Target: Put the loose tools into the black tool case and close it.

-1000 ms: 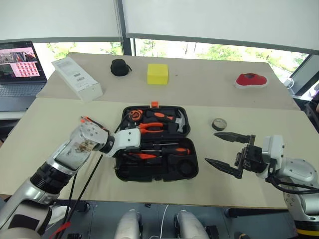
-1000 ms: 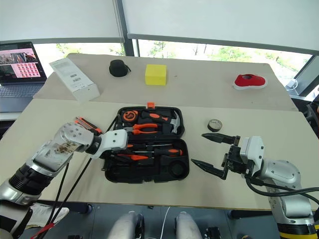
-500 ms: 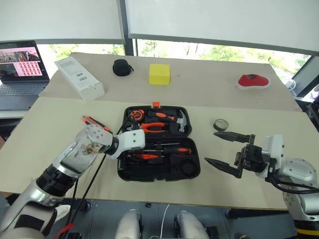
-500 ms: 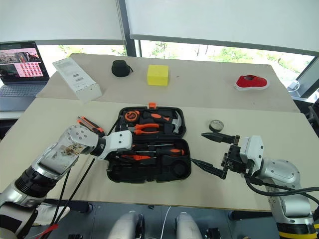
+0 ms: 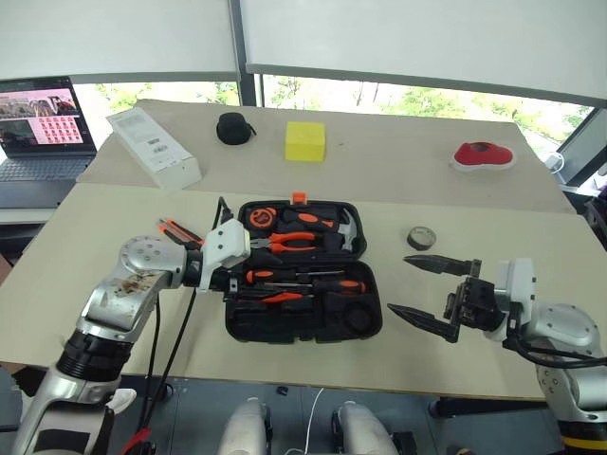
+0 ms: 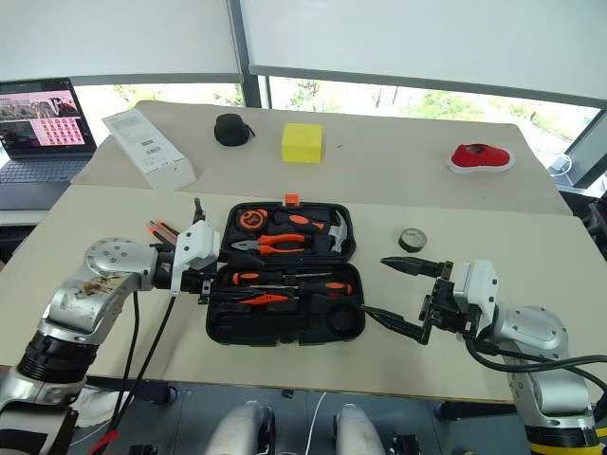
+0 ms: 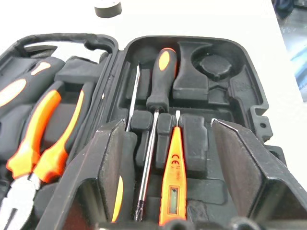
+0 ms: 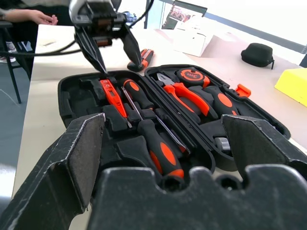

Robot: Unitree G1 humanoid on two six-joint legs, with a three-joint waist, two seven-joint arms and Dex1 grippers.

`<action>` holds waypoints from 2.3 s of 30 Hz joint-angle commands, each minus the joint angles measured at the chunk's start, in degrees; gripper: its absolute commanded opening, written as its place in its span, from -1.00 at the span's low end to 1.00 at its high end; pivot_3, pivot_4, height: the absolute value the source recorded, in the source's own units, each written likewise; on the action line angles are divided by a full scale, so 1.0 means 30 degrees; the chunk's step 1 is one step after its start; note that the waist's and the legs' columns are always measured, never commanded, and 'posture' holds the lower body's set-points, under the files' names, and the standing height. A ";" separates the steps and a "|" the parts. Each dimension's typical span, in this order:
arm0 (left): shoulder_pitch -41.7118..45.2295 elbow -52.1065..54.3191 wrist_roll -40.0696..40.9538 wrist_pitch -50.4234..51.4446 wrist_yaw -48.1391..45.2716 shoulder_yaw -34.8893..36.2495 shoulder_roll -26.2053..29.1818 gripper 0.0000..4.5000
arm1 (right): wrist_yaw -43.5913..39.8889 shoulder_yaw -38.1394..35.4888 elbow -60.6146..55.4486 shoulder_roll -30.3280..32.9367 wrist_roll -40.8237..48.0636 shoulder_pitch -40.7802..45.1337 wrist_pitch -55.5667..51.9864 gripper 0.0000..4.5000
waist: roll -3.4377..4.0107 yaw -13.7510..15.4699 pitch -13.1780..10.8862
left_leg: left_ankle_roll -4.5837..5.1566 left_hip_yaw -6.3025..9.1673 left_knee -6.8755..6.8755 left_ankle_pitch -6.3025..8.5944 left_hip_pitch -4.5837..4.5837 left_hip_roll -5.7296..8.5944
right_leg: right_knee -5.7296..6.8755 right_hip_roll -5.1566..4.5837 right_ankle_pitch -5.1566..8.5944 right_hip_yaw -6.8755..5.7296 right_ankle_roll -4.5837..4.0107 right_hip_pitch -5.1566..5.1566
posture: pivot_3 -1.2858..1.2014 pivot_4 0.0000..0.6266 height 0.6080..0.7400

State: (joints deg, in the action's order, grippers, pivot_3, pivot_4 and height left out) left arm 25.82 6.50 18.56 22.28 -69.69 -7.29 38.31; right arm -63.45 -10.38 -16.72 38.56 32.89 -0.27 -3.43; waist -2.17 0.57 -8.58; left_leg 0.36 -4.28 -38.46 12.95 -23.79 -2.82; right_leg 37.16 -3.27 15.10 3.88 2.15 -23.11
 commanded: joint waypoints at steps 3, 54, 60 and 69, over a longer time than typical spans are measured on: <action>-0.0274 -0.2017 -0.0498 -0.2716 -0.0167 -0.0194 -0.0739 -0.76 | 0.0096 -0.0056 -0.0278 -0.0075 0.0320 0.0532 -0.0095 1.00 | 0.0000 -0.0001 0.0000 | 0.0000 -0.0001 -0.0002 0.0000 -0.0001 0.0000 | 0.0000 0.0000 -0.0001 -0.0001 0.0000 -0.0002 | 0.03 -0.52 1.00; -0.5214 -0.1641 -0.0340 -0.4408 0.1529 0.1026 -0.0268 -0.99 | -0.0071 0.0134 0.0356 -0.0596 0.0346 0.0456 -0.0104 1.00 | 0.0303 -0.0583 0.0306 | 0.0002 -0.0012 0.0159 0.0006 0.0355 -0.0035 | -0.0021 0.0015 0.0049 0.0035 -0.0062 0.0259 | 0.03 -0.52 1.00; -0.4129 -0.2411 -0.1525 -0.4039 0.1776 -0.0237 -0.0433 -0.99 | -0.0108 0.0031 0.0281 -0.0509 0.0409 0.0468 -0.0202 1.00 | 0.0257 -0.0177 0.0279 | 0.0002 -0.0027 0.0156 0.0005 0.0323 0.0000 | -0.0063 -0.0026 0.0047 0.0026 -0.0019 0.0260 | 0.03 -0.52 1.00; -0.2638 -0.4443 -0.1926 -0.4358 0.1456 -0.1196 -0.1184 -0.99 | 0.0198 -0.0032 -0.0374 -0.0586 0.0475 -0.0213 -0.0343 1.00 | 0.0259 0.0247 0.0280 | 0.0029 -0.0041 0.0152 -0.0013 0.0322 0.0025 | -0.0097 -0.0054 0.0031 0.0021 0.0004 0.0287 | 0.03 -0.52 1.00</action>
State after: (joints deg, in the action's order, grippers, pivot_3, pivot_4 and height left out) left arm 17.75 -4.26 14.50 8.59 -66.23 -9.37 35.79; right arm -63.31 -9.56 -15.51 36.91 32.86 -0.99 -4.20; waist -1.39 1.31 -7.74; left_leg 0.47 -4.40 -38.00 12.90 -22.83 -2.74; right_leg 36.86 -3.44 15.19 3.94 2.17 -22.25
